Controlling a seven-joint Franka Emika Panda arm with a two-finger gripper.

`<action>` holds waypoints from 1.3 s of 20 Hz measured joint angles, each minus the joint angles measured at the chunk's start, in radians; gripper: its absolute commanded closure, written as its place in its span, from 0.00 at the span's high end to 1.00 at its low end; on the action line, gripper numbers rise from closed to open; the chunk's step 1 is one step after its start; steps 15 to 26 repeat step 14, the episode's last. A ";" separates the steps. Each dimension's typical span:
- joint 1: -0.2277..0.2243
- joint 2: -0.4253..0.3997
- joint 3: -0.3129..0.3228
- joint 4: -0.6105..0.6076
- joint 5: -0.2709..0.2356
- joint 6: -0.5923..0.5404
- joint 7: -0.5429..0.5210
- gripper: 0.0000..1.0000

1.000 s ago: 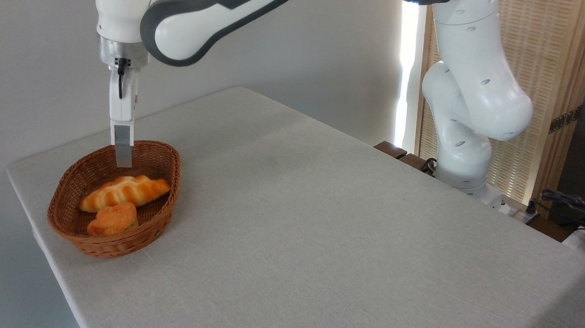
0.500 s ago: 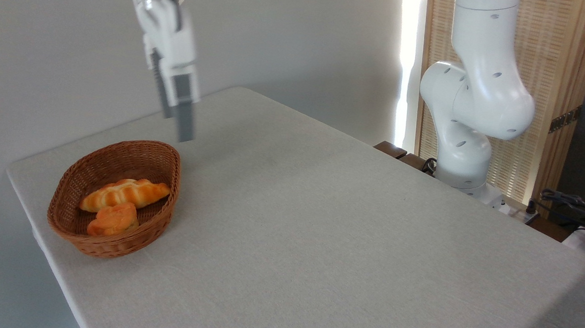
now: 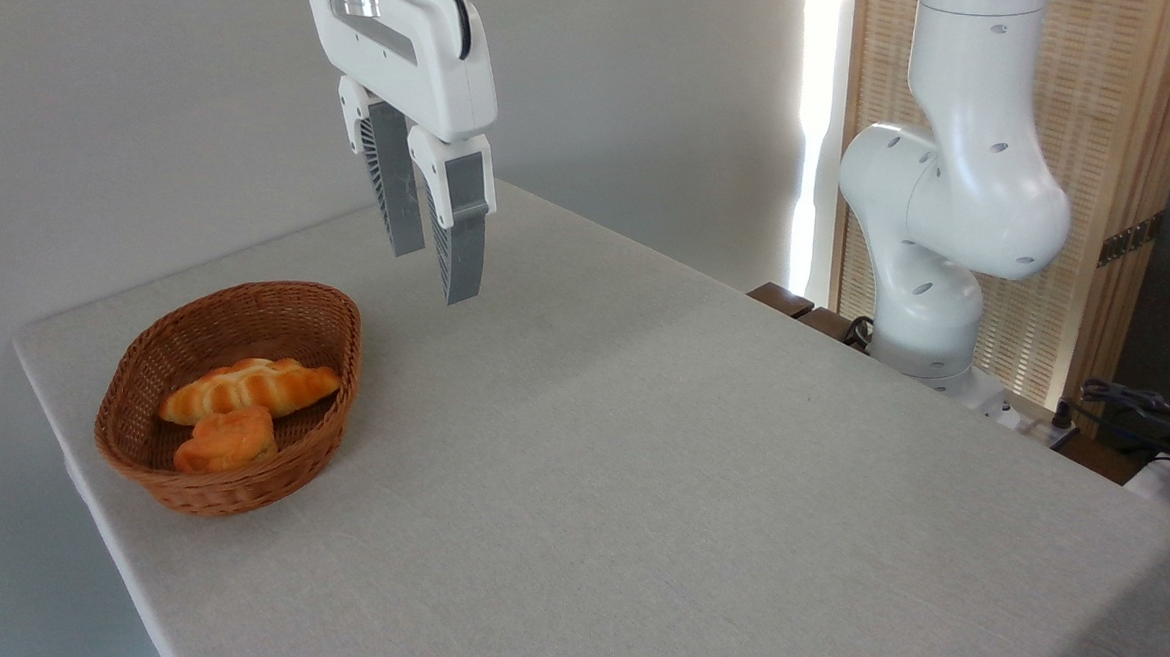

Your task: Put bread into the basket

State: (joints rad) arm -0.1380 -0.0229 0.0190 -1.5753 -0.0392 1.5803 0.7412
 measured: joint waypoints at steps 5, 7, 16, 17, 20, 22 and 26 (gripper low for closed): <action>0.022 0.000 0.017 0.000 0.000 0.000 0.014 1.00; 0.039 0.000 0.013 0.000 -0.002 0.000 0.025 1.00; 0.046 0.000 0.013 0.000 -0.002 0.000 0.027 1.00; 0.046 0.000 0.013 0.000 -0.002 0.000 0.027 1.00; 0.046 0.000 0.013 0.000 -0.002 0.000 0.027 1.00; 0.046 0.000 0.013 0.000 -0.002 0.000 0.027 1.00; 0.046 0.000 0.013 0.000 -0.002 0.000 0.027 1.00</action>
